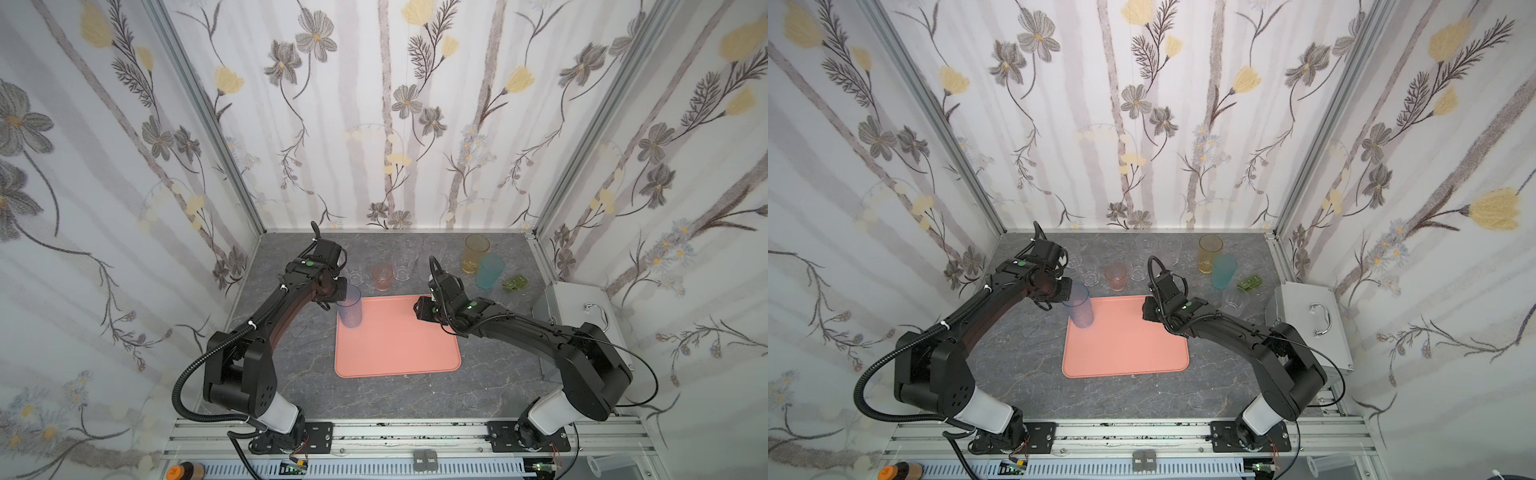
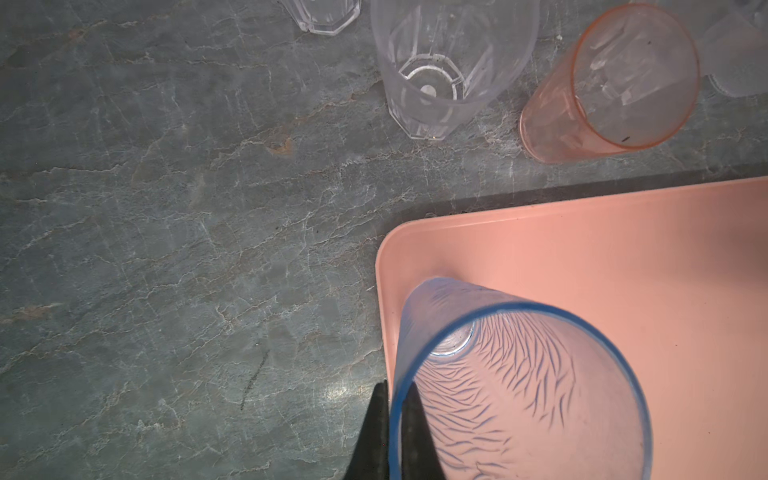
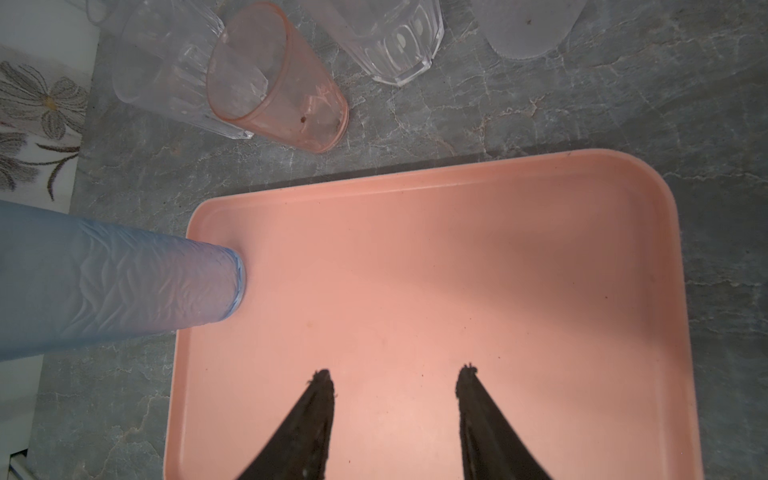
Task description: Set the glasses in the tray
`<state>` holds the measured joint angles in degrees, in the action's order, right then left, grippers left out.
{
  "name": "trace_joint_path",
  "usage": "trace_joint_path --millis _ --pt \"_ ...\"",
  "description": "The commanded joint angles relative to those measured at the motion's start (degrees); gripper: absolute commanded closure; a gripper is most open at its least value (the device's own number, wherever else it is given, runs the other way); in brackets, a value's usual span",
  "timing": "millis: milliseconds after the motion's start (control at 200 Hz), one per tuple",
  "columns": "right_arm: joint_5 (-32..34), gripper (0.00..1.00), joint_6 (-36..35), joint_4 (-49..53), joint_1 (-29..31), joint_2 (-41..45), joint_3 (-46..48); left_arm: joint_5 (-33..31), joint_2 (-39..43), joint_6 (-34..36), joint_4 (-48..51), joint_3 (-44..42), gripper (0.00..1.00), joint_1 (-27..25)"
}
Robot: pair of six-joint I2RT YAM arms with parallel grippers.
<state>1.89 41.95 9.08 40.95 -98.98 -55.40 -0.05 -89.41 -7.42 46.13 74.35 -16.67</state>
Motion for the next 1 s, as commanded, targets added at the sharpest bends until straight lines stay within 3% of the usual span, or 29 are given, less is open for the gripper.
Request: trace_joint_path --millis 0,560,994 --pt "0.27 0.51 0.95 -2.44 0.1 0.02 0.89 -1.02 -1.15 1.61 -0.6 1.99 1.0 0.09" --pt "0.04 0.51 0.85 -3.21 0.25 -0.43 1.78 -3.93 -3.14 2.29 -1.3 4.16 1.0 0.33" --pt "-0.66 0.51 0.85 -4.1 0.3 -1.87 3.2 -3.04 -1.16 1.39 -2.01 3.96 0.82 0.26"
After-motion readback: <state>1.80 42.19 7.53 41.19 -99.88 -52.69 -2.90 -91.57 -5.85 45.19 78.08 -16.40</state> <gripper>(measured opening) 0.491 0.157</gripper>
